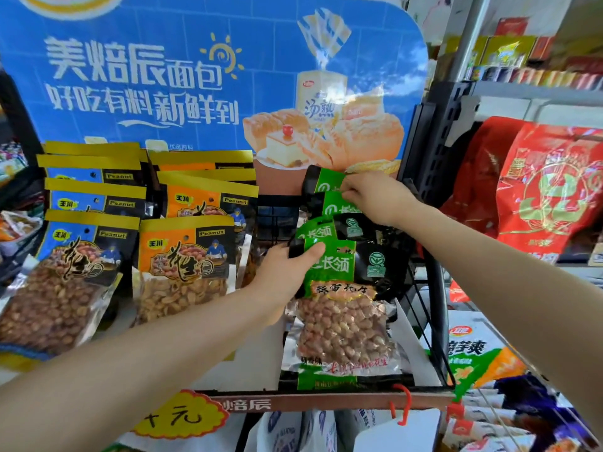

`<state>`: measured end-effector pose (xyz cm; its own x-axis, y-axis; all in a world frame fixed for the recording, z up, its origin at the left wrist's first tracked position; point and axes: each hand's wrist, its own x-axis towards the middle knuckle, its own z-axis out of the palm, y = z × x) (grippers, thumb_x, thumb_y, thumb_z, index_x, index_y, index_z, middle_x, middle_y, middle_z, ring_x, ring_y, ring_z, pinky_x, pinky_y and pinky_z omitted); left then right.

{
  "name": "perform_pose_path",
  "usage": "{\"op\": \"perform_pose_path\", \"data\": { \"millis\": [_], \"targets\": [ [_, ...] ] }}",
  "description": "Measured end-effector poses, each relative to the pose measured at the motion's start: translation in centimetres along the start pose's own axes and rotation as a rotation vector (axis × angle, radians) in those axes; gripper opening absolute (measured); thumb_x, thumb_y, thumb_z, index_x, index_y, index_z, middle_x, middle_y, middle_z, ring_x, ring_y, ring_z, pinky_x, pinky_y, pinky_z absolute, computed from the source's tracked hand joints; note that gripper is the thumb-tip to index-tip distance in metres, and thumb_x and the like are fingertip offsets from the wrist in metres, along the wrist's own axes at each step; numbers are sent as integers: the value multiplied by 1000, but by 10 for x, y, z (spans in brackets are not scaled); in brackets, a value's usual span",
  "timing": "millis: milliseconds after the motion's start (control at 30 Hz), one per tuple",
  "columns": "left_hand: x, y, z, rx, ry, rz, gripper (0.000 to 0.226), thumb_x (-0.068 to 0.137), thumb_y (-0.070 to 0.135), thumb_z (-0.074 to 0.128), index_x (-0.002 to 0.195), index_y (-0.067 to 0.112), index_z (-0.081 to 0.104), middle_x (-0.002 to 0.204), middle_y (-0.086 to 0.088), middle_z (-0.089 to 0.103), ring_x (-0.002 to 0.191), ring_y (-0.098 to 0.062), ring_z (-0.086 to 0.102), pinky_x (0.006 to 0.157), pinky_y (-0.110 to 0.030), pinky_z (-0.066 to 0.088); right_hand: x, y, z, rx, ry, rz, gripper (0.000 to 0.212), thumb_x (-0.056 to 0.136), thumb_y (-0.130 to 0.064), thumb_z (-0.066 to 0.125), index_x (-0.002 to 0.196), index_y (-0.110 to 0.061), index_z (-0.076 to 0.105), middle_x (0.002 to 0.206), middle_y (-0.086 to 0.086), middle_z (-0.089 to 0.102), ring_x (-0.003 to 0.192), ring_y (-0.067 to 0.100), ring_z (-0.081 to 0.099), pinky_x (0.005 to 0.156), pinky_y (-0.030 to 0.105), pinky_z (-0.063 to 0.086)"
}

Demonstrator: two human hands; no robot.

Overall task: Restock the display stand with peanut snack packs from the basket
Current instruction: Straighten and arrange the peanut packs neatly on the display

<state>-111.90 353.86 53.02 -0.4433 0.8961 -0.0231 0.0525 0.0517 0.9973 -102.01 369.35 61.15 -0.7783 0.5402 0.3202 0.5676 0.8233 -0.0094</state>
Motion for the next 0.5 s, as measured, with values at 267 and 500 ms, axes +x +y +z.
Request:
{"op": "perform_pose_path", "data": {
  "millis": [267,500],
  "targets": [
    [15,5,-6,-105,92,21,70,73,27,78,127,18,33,96,8,51,87,-11,52,78,-27,39,2,-1,2,76,261,-67,20,95,-11,46,100,-2,62,104,18,63,97,36,55,76,40,44],
    [17,7,10,13,73,104,48,75,20,76,116,17,51,108,2,62,102,-19,59,91,-36,50,11,-7,1,72,254,-60,20,93,-10,50,100,-2,68,110,19,62,103,35,56,83,37,44]
  ]
}}
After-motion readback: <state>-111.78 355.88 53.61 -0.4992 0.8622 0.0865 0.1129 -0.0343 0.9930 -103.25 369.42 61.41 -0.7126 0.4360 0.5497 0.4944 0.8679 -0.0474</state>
